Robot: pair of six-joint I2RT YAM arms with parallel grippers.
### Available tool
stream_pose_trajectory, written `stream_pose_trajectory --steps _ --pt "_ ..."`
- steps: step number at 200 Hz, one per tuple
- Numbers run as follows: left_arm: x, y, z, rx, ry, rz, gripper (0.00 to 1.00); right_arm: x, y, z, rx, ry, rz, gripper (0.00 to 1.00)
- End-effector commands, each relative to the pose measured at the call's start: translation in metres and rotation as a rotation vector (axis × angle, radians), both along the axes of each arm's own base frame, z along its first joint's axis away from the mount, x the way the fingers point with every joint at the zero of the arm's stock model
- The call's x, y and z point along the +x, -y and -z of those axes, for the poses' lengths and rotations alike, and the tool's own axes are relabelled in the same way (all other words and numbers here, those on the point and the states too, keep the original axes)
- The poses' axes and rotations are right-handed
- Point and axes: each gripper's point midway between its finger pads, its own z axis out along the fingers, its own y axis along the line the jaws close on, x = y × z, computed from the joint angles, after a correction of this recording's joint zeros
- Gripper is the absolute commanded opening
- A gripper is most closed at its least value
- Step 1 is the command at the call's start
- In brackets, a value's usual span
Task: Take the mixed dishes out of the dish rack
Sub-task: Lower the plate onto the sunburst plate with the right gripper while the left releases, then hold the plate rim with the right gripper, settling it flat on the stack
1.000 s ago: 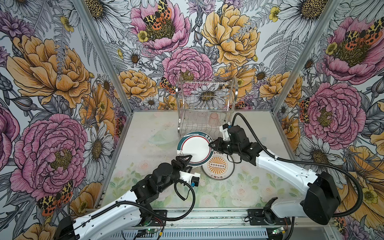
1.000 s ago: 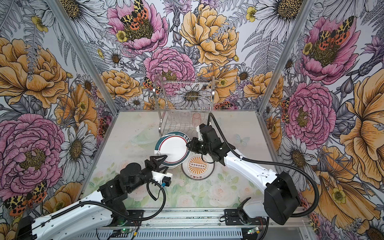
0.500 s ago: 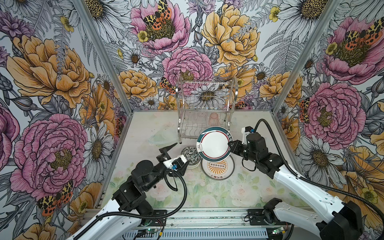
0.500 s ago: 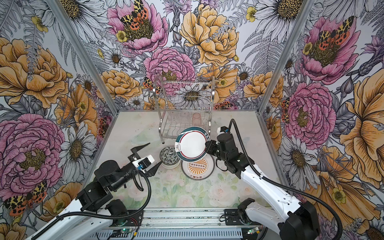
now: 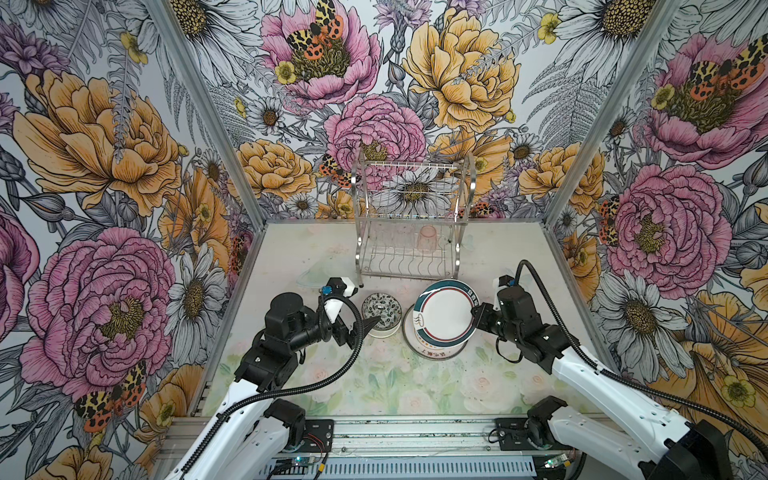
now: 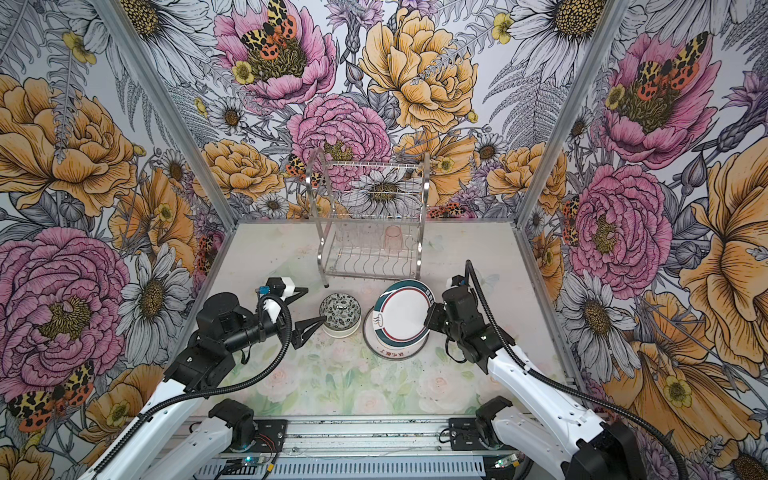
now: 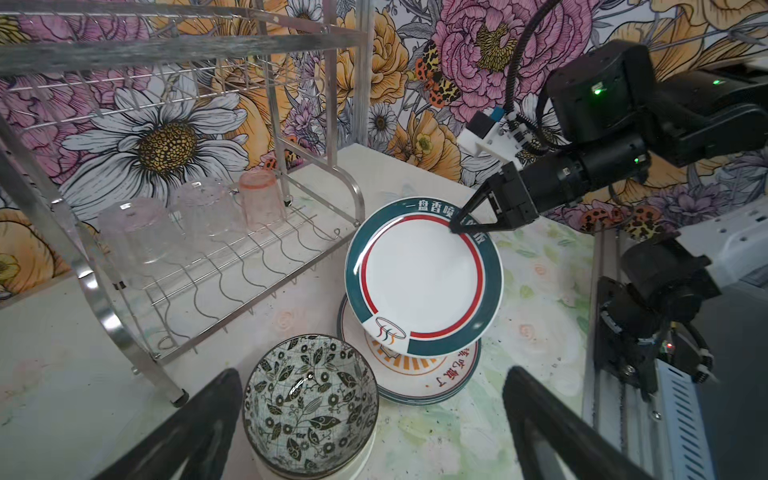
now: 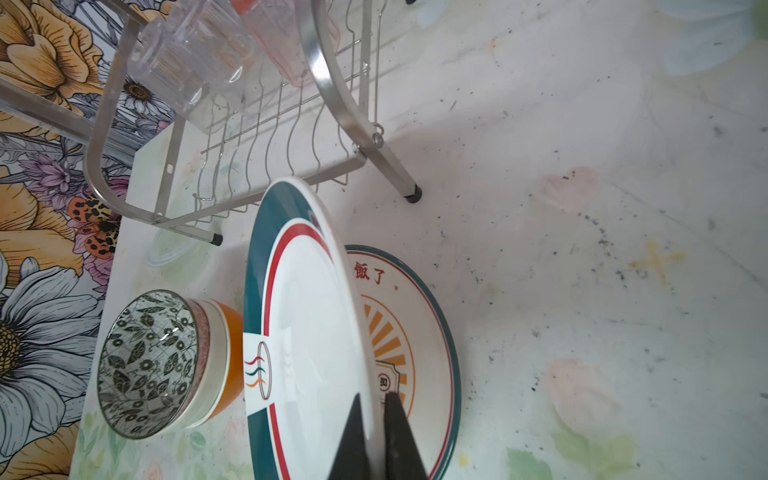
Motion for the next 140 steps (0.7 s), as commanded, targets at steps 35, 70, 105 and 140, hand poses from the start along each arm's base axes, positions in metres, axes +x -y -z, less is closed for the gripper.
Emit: stream_pose_trajectory --steps 35,70,105,140 --pt "-0.002 0.006 -0.004 -0.052 -0.038 0.036 0.99 0.015 -0.017 0.007 0.119 -0.049 -0.081 0.00" --pt "-0.001 0.006 -0.002 -0.050 -0.045 0.032 0.99 0.018 -0.024 0.017 0.146 -0.082 -0.107 0.00" --pt "0.002 0.005 -0.001 -0.050 -0.053 0.020 0.99 0.015 -0.021 0.026 0.145 -0.100 -0.109 0.13" --pt "0.003 0.008 0.000 -0.047 -0.066 0.028 0.99 0.012 -0.013 0.035 0.147 -0.111 -0.102 0.17"
